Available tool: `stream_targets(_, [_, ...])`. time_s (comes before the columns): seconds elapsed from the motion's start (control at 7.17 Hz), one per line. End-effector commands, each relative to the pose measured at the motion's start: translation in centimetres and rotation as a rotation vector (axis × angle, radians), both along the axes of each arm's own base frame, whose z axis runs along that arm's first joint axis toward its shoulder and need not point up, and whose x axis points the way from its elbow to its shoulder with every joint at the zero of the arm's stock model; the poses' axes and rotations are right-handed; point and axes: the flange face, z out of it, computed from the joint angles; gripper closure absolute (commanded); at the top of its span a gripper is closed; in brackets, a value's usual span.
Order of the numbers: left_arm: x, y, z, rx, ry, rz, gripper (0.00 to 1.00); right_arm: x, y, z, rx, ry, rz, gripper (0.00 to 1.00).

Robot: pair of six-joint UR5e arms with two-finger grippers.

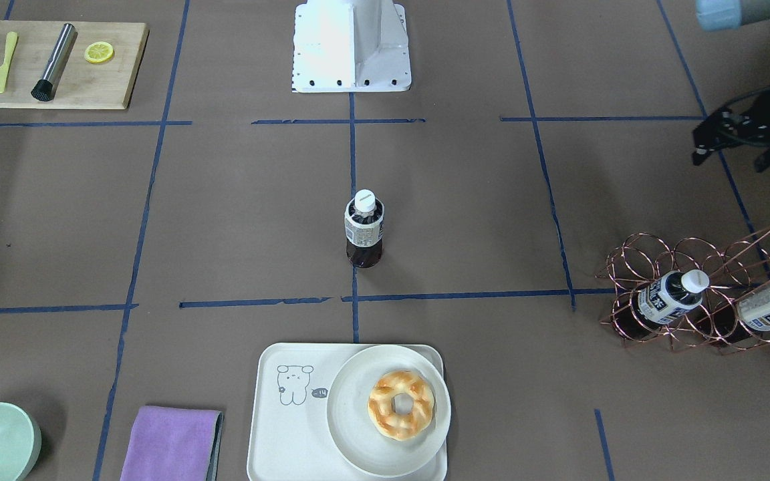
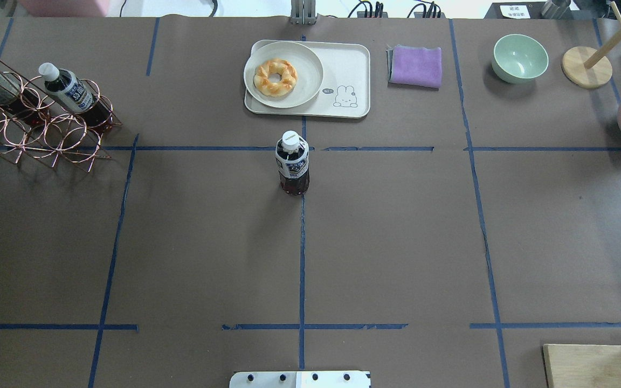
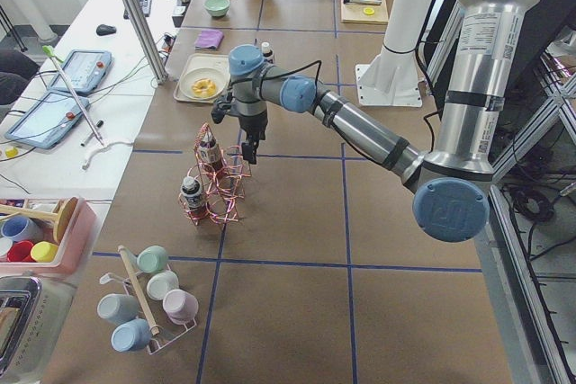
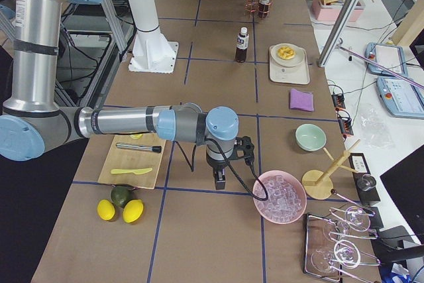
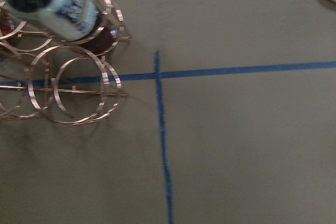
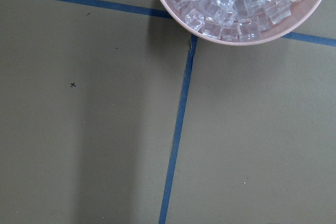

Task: Place tea on tray
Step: 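Withdraw the left arm while the right arm moves toward the bottle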

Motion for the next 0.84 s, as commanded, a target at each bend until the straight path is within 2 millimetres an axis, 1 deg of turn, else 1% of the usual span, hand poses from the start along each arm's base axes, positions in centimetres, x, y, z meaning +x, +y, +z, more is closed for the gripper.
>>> stream_targets(0.0, [-9.8,0.2,11.7,-0.012,0.022,0.045,0.00,0.0,-0.1,-1.5,0.020,-0.002,0.013,0.00])
stream_targets(0.14, [-11.8,1.9,14.7,-0.055,0.013,0.023,0.00,-0.1,-0.2,-3.1,0.043,-0.003,0.019,0.00])
stream_targets(0.28, [-12.8,5.0,16.9,-0.079,0.013,0.006,0.00,-0.3,-0.6,-4.9,0.075,-0.008,0.018,0.00])
stream_targets(0.42, [-13.4,5.4,17.1,-0.073,0.020,-0.020,0.00,-1.6,-1.2,-8.2,0.115,-0.030,0.012,0.00])
stream_targets(0.56, [-13.4,5.4,17.2,-0.078,0.019,-0.025,0.00,-3.8,-2.1,-11.8,0.115,-0.069,0.028,0.00])
stream_targets(0.7, [-13.4,5.3,17.1,-0.070,0.020,-0.026,0.00,-7.2,-3.1,-15.5,0.100,-0.090,0.041,0.00])
